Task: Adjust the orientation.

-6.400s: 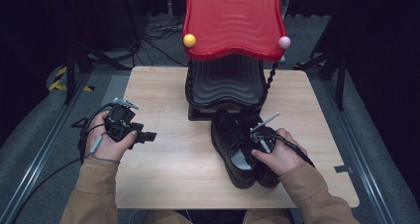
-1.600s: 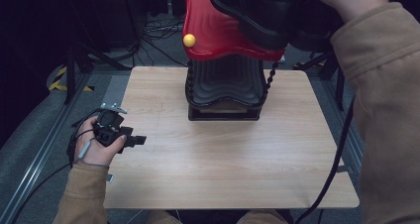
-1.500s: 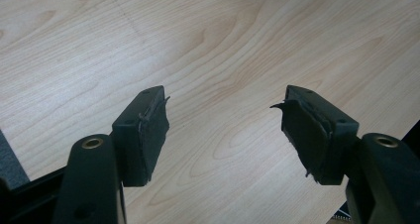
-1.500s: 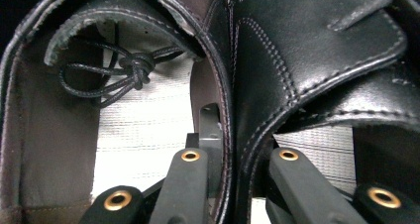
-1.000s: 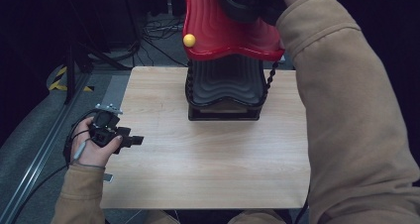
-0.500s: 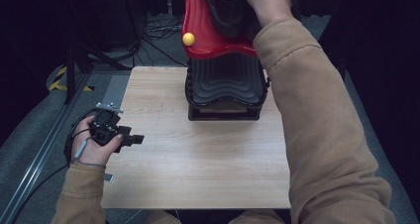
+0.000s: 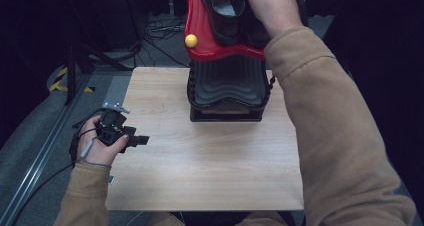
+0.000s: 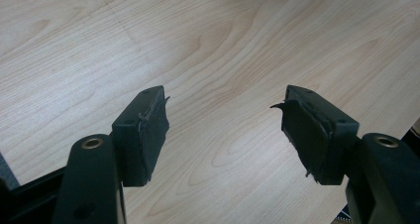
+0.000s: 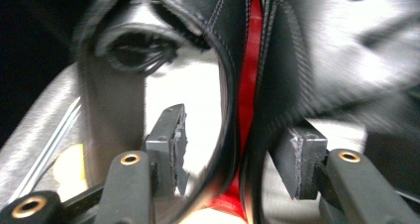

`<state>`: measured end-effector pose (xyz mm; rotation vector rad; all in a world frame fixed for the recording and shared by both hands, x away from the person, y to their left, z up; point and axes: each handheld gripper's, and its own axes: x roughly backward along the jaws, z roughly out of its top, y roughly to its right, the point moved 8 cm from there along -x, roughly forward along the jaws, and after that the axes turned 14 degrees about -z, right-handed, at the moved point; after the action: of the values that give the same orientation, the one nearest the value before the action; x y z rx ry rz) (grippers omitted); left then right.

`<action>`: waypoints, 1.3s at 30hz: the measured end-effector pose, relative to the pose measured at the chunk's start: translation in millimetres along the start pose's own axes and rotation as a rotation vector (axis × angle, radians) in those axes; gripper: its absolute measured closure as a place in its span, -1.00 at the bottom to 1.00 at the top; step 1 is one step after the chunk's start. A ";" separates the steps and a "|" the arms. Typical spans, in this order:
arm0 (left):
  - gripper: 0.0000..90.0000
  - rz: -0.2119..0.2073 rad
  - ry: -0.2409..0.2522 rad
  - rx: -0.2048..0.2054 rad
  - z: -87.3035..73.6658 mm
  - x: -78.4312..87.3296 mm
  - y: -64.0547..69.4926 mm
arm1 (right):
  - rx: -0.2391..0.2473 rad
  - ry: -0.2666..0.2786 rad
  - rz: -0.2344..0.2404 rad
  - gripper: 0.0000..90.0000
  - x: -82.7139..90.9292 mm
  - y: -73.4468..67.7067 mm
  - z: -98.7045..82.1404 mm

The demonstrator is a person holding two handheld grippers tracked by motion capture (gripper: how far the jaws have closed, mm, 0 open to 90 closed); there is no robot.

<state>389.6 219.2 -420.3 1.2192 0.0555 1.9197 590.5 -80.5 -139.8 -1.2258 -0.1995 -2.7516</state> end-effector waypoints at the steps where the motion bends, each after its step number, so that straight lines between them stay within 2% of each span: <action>1: -0.22 0.004 -0.003 -0.004 0.0 0.0 0.4 | 0.010 0.014 0.014 0.10 9.3 3.6 -2.3; 3: -0.22 0.009 -0.003 -0.003 0.1 -0.3 1.3 | 0.055 0.035 0.023 0.06 22.5 13.1 -9.1; 4: -0.22 0.013 -0.002 -0.002 0.0 -0.2 1.4 | 0.110 0.053 0.004 0.03 29.6 23.8 -16.7; 5: -0.22 0.017 -0.003 0.000 -0.3 0.1 1.5 | 0.130 0.062 0.001 0.02 34.0 31.1 -22.7; 11: -0.22 0.032 0.003 0.009 -3.9 3.1 4.9 | 0.157 0.103 0.062 -0.03 58.2 79.7 -68.1; 13: -0.22 0.036 0.006 0.016 -6.1 4.2 4.9 | 0.159 0.109 0.067 -0.05 61.8 96.7 -84.9; 17: -0.24 0.052 0.022 0.026 -8.3 7.3 4.4 | 0.191 0.101 0.076 -0.07 62.7 127.0 -124.0; 23: -0.26 0.054 0.023 0.036 -11.2 7.3 2.5 | 0.211 0.045 0.110 -0.07 47.7 153.2 -181.4; 24: -0.26 0.054 0.023 0.036 -11.2 7.3 2.5 | 0.211 0.045 0.110 -0.07 47.7 153.2 -181.4; 30: -0.27 0.047 0.006 0.034 -14.2 2.5 0.8 | 0.218 0.006 0.114 -0.10 14.3 173.0 -229.5; 32: -0.27 0.044 0.005 0.043 -14.5 1.3 1.5 | 0.224 -0.010 0.122 -0.11 3.7 176.3 -241.8; 33: -0.27 0.044 0.005 0.043 -14.5 1.3 1.5 | 0.224 -0.010 0.122 -0.11 3.7 176.3 -241.8; 34: -0.27 0.044 0.005 0.043 -14.7 1.1 1.6 | 0.232 -0.028 0.127 -0.11 -5.6 177.7 -252.9; 39: -0.27 0.045 -0.006 0.039 -16.5 -0.8 1.4 | 0.265 -0.053 0.147 -0.15 -23.8 175.5 -276.4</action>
<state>376.2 224.0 -429.0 1.2613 0.0633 1.9618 433.7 -298.6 -328.4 -1.1909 -0.4448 -2.4743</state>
